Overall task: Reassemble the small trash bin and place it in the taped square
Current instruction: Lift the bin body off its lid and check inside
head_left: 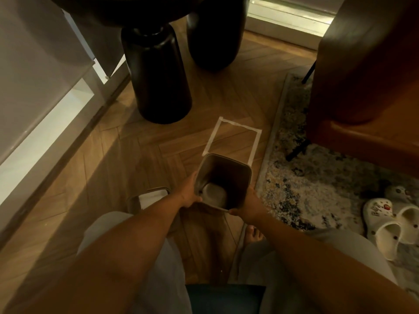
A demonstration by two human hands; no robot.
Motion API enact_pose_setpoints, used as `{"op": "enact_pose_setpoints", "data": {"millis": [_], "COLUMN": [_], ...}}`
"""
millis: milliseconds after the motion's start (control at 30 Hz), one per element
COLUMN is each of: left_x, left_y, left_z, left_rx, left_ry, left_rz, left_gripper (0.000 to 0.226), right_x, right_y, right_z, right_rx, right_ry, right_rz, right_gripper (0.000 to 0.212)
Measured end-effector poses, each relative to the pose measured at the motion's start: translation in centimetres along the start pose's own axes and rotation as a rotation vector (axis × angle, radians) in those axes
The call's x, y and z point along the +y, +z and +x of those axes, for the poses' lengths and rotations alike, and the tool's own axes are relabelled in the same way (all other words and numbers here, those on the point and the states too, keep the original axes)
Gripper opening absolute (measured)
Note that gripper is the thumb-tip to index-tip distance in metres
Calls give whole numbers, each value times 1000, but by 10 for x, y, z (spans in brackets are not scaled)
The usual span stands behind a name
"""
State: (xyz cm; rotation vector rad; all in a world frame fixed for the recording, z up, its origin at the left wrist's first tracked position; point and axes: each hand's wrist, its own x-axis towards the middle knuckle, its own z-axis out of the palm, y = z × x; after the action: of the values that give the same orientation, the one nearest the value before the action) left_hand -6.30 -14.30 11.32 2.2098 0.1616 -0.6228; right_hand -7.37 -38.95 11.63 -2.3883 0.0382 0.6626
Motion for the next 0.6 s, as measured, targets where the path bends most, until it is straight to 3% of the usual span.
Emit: {"op": "enact_pose_setpoints", "data": {"millis": [433,533,600], "left_x": [2,1,-3], "left_y": [-2,-6,-13], "left_z": [-2,-4,-7], "left_rx": [-34,-34,-3], "left_ry": [3,25,-13], "left_rz": [-5,-44,-77], "left_gripper": [105,94,84], "right_x": [-3,-13,-28], "right_y": [4,-1,-8], "right_z": [11,13,16], "right_rx": [-46,-110,-106], "right_ry": [60,160,177], "right_rz": [-96,-133,-138], "right_gripper": [116,124,116]}}
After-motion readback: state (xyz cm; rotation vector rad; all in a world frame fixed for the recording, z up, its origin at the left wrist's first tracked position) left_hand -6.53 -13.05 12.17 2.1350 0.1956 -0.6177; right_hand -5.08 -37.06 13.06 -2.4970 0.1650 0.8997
